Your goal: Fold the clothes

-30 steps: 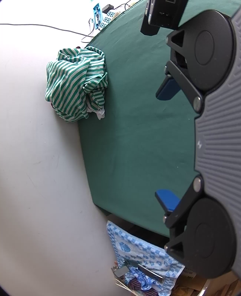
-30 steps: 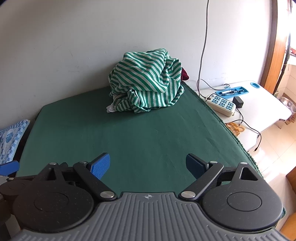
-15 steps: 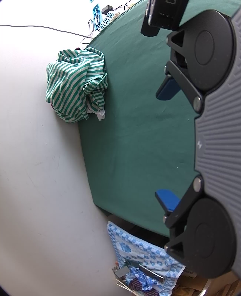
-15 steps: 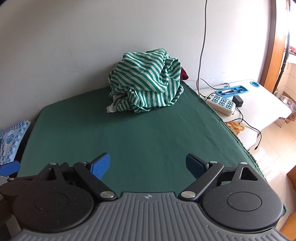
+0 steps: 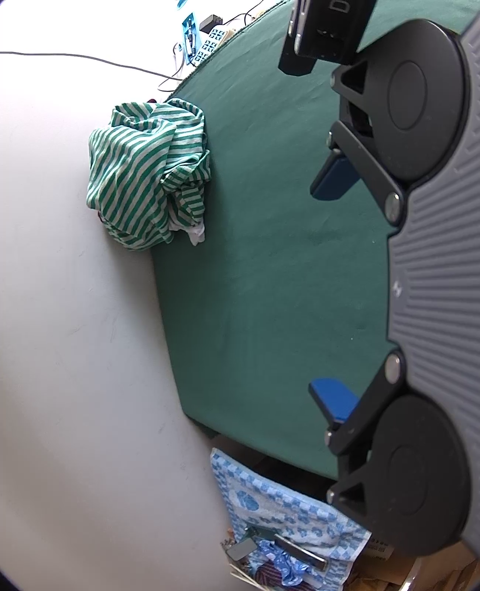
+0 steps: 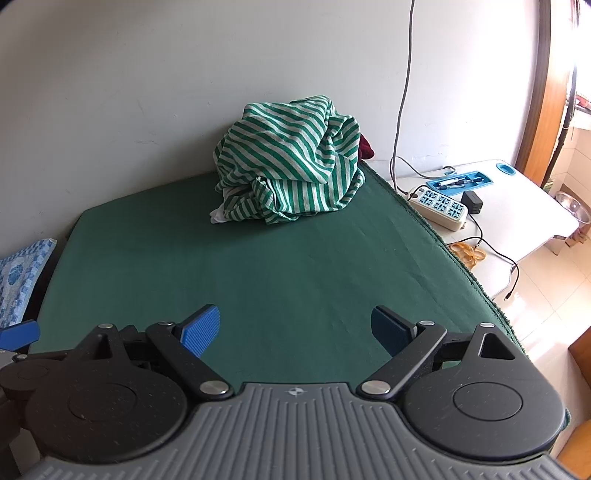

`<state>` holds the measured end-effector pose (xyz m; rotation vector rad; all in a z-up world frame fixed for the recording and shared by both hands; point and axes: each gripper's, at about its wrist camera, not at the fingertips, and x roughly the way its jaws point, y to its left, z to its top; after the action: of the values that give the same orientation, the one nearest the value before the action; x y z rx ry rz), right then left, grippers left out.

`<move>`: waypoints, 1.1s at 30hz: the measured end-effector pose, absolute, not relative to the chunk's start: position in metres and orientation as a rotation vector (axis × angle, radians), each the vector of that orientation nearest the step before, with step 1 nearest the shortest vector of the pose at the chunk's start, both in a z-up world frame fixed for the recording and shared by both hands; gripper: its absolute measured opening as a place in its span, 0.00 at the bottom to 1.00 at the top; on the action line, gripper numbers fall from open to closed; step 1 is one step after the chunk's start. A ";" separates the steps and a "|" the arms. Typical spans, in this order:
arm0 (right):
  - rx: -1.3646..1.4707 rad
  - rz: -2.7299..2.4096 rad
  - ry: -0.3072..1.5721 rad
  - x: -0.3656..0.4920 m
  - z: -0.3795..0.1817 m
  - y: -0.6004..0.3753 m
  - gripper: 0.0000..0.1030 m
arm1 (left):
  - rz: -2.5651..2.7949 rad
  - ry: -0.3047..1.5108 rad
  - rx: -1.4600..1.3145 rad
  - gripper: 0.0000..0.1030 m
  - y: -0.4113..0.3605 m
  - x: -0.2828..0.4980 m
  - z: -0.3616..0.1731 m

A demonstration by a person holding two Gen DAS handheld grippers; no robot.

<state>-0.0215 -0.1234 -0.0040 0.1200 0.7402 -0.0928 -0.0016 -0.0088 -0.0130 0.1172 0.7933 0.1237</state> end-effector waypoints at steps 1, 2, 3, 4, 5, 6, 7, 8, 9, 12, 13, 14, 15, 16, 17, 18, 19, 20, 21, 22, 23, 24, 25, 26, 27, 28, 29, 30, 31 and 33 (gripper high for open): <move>0.120 -0.097 0.741 -0.021 -0.005 -0.124 0.89 | 0.117 0.802 0.117 1.00 -0.009 0.000 -0.014; 0.121 -0.102 0.742 -0.020 -0.005 -0.125 0.89 | 0.110 0.811 0.116 1.00 -0.009 0.002 -0.014; 0.121 -0.109 0.745 -0.019 -0.006 -0.126 0.89 | 0.106 0.819 0.117 1.00 -0.009 0.004 -0.015; 0.120 -0.116 0.749 -0.018 -0.006 -0.127 0.89 | 0.105 0.819 0.117 1.00 -0.009 0.005 -0.015; 0.121 -0.124 0.750 -0.017 -0.006 -0.128 0.89 | 0.103 0.818 0.117 1.00 -0.009 0.005 -0.015; 0.123 -0.132 0.750 -0.016 -0.006 -0.128 0.89 | 0.102 0.816 0.117 1.00 -0.008 0.006 -0.014; 0.124 -0.139 0.749 -0.016 -0.007 -0.129 0.89 | 0.098 0.814 0.114 1.00 -0.007 0.006 -0.014; 0.124 -0.146 0.748 -0.016 -0.007 -0.129 0.89 | 0.097 0.810 0.115 1.00 -0.006 0.006 -0.014; 0.123 -0.152 0.747 -0.016 -0.007 -0.128 0.89 | 0.096 0.806 0.117 1.00 -0.005 0.007 -0.013; 0.115 -0.166 0.749 -0.014 -0.008 -0.124 0.89 | 0.093 0.795 0.122 1.00 -0.002 0.008 -0.012; 0.112 -0.169 0.751 -0.013 -0.009 -0.122 0.89 | 0.092 0.792 0.125 1.00 -0.001 0.009 -0.012; 0.109 -0.171 0.753 -0.012 -0.009 -0.120 0.89 | 0.089 0.790 0.129 1.00 0.000 0.010 -0.012; 0.108 -0.173 0.755 -0.012 -0.010 -0.118 0.89 | 0.087 0.790 0.131 1.00 0.002 0.011 -0.012; 0.108 -0.176 0.757 -0.011 -0.011 -0.115 0.89 | 0.084 0.791 0.134 1.00 0.003 0.012 -0.012; 0.108 -0.178 0.759 -0.010 -0.011 -0.113 0.89 | 0.083 0.793 0.136 1.00 0.005 0.013 -0.013; 0.108 -0.181 0.763 -0.009 -0.012 -0.110 0.89 | 0.083 0.794 0.138 1.00 0.007 0.014 -0.013; 0.107 -0.184 0.766 -0.008 -0.013 -0.108 0.89 | 0.081 0.795 0.139 1.00 0.009 0.016 -0.014; 0.107 -0.186 0.770 -0.008 -0.014 -0.105 0.89 | 0.079 0.797 0.139 1.00 0.012 0.017 -0.015; 0.106 -0.189 0.773 -0.007 -0.015 -0.103 0.89 | 0.077 0.799 0.139 1.00 0.014 0.018 -0.016; 0.105 -0.192 0.776 -0.007 -0.016 -0.100 0.89 | 0.075 0.802 0.140 1.00 0.016 0.019 -0.016; 0.104 -0.196 0.778 -0.006 -0.016 -0.098 0.89 | 0.072 0.804 0.141 1.00 0.018 0.020 -0.017; 0.103 -0.200 0.780 -0.006 -0.017 -0.096 0.89 | 0.070 0.806 0.142 1.00 0.020 0.020 -0.018; 0.104 -0.202 0.782 -0.006 -0.018 -0.094 0.89 | 0.068 0.808 0.143 1.00 0.022 0.022 -0.018; 0.105 -0.204 0.784 -0.005 -0.019 -0.092 0.89 | 0.067 0.809 0.144 1.00 0.024 0.022 -0.019; 0.105 -0.207 0.787 -0.005 -0.020 -0.090 0.89 | 0.067 0.809 0.145 1.00 0.026 0.023 -0.020; 0.105 -0.210 0.790 -0.004 -0.021 -0.088 0.89 | 0.068 0.810 0.147 1.00 0.028 0.024 -0.020; 0.105 -0.212 0.793 -0.003 -0.021 -0.086 0.89 | 0.068 0.810 0.147 1.00 0.030 0.025 -0.021; 0.105 -0.213 0.796 -0.003 -0.022 -0.085 0.89 | 0.068 0.810 0.147 1.00 0.032 0.027 -0.022; 0.105 -0.214 0.799 -0.002 -0.023 -0.084 0.89 | 0.068 0.811 0.148 1.00 0.033 0.028 -0.022; 0.101 -0.212 0.804 0.000 -0.025 -0.083 0.89 | 0.068 0.814 0.151 1.00 0.034 0.031 -0.024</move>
<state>-0.0002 -0.0829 -0.0246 0.1005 0.8044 -0.2117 0.0307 0.0345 -0.0236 0.1512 0.8135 0.0681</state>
